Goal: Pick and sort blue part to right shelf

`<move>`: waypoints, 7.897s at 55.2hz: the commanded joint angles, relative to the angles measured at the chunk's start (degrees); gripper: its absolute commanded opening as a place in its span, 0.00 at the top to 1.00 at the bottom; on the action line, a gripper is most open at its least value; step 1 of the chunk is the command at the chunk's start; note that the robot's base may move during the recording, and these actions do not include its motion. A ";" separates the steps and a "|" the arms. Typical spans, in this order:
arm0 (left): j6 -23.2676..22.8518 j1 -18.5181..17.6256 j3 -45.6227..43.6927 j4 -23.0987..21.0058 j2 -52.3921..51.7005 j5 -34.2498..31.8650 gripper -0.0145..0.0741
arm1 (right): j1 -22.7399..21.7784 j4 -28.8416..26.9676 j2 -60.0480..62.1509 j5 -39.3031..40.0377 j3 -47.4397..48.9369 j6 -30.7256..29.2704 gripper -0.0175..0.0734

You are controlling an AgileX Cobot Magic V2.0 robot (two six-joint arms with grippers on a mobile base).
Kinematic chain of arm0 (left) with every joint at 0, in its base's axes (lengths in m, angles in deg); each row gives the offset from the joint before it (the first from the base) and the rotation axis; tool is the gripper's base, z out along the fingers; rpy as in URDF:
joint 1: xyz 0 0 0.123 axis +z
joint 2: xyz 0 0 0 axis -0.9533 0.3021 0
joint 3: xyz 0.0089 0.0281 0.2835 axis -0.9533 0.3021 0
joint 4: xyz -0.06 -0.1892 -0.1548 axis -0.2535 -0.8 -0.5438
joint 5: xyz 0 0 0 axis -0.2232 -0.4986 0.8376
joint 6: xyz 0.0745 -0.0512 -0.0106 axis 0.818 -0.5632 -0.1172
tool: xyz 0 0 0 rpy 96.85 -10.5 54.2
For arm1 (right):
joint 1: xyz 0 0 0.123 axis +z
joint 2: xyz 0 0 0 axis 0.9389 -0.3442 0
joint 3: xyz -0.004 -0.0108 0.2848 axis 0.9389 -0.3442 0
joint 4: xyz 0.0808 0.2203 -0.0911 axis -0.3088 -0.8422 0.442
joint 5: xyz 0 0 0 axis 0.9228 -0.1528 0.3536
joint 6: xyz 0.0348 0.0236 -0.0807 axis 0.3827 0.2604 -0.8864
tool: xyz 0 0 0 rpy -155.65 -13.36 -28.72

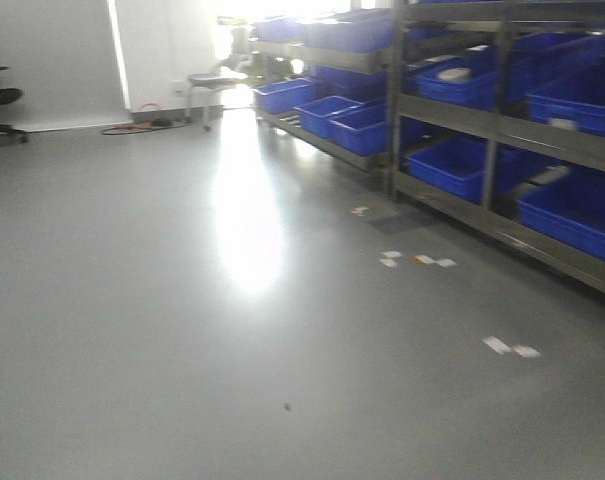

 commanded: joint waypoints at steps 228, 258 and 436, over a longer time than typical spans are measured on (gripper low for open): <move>-0.21 -0.18 -1.66 0.34 0.86 -5.52 0.50 | -0.18 1.36 -0.80 5.50 1.64 -0.36 0.64; -0.21 -0.18 -1.66 0.34 0.86 -5.52 0.50 | -0.18 1.36 -0.80 5.50 1.64 -0.36 0.64; -8.08 -0.18 -33.81 7.91 42.13 10.84 0.50 | -0.18 1.36 -0.80 5.56 1.64 -0.36 0.64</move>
